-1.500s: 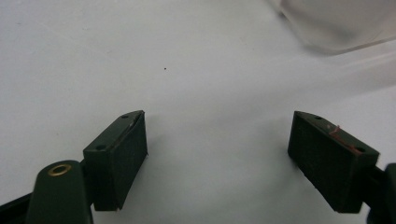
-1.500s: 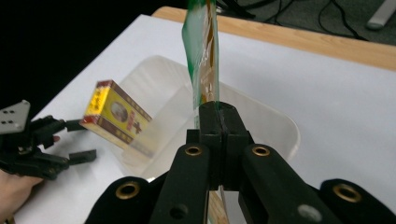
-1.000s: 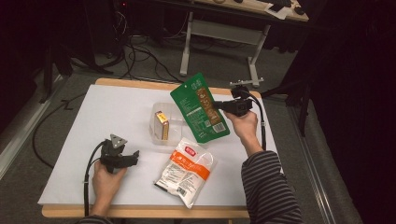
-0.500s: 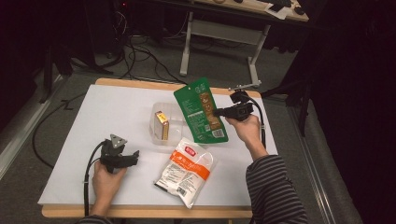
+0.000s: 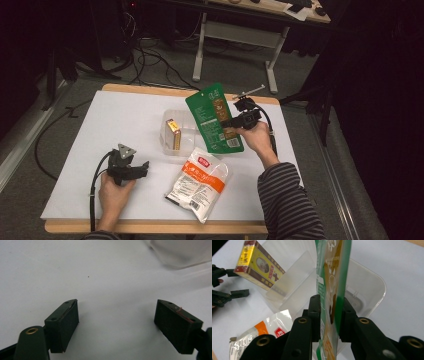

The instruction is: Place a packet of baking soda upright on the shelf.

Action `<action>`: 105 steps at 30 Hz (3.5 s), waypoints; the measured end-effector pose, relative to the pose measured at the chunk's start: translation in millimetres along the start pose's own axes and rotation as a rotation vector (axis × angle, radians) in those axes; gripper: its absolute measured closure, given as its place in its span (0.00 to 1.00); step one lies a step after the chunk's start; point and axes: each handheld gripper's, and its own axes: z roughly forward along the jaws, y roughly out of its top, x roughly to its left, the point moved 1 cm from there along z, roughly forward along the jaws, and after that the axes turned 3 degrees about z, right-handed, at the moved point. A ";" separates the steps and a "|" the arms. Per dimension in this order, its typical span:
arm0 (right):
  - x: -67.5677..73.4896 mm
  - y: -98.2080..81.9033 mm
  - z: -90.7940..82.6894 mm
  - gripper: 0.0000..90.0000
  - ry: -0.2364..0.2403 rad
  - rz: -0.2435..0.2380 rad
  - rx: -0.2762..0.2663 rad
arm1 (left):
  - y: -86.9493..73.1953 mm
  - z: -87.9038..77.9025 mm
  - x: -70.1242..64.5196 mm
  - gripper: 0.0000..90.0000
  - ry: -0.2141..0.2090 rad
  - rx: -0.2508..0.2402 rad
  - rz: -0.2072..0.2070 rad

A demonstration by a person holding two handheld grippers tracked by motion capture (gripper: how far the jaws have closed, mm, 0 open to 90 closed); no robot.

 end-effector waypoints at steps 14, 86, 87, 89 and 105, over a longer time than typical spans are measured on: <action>3.7 -0.8 22.4 1.00 -0.031 -0.004 0.089 | 0.0 0.0 0.0 0.22 0.000 0.000 0.000; 9.8 4.0 25.7 0.99 -0.050 -0.013 0.089 | 0.0 0.1 -0.1 0.22 0.000 -0.001 -0.002; 9.8 4.6 26.2 1.00 -0.054 -0.009 0.094 | 0.0 0.0 0.0 0.22 0.001 0.000 0.001; 10.4 5.2 25.0 1.00 -0.062 0.004 0.091 | -0.1 0.0 0.1 0.22 0.001 0.000 0.002; 17.2 -7.0 20.5 1.00 -0.129 0.037 -0.183 | 0.0 -0.2 -0.1 0.22 0.001 0.002 0.001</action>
